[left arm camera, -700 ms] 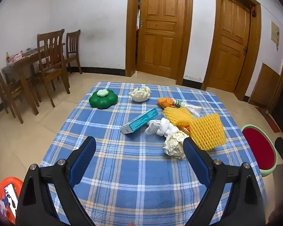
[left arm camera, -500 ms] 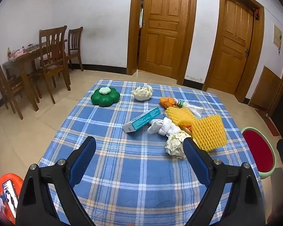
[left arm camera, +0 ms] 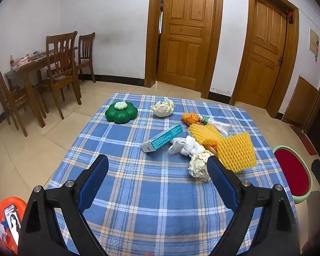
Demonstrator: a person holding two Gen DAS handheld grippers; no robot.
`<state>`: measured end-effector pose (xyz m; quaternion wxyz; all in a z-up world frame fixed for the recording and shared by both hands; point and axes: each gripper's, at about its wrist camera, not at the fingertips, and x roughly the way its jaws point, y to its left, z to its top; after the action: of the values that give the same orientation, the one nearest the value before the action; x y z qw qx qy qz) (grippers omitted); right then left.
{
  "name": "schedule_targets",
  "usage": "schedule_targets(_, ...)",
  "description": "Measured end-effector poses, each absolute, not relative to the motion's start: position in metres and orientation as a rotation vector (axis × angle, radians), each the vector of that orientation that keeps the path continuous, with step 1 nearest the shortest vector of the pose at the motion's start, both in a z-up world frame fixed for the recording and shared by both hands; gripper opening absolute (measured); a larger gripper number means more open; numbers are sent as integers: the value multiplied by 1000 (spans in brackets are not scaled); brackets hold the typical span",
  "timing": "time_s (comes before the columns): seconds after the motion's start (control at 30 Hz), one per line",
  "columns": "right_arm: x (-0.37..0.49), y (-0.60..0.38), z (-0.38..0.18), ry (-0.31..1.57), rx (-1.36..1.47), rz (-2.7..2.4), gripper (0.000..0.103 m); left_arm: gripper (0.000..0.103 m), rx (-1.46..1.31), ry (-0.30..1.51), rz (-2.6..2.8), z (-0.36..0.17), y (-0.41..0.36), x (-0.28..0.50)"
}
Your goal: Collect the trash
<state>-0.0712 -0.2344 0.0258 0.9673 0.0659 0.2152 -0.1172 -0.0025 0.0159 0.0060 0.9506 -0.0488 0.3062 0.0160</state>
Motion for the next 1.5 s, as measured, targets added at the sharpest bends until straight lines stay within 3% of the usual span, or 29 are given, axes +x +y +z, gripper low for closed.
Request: schedule_targets(1.5,-70,-234,24,445,135,-237,103,93,-102,621,34,5,16,-4)
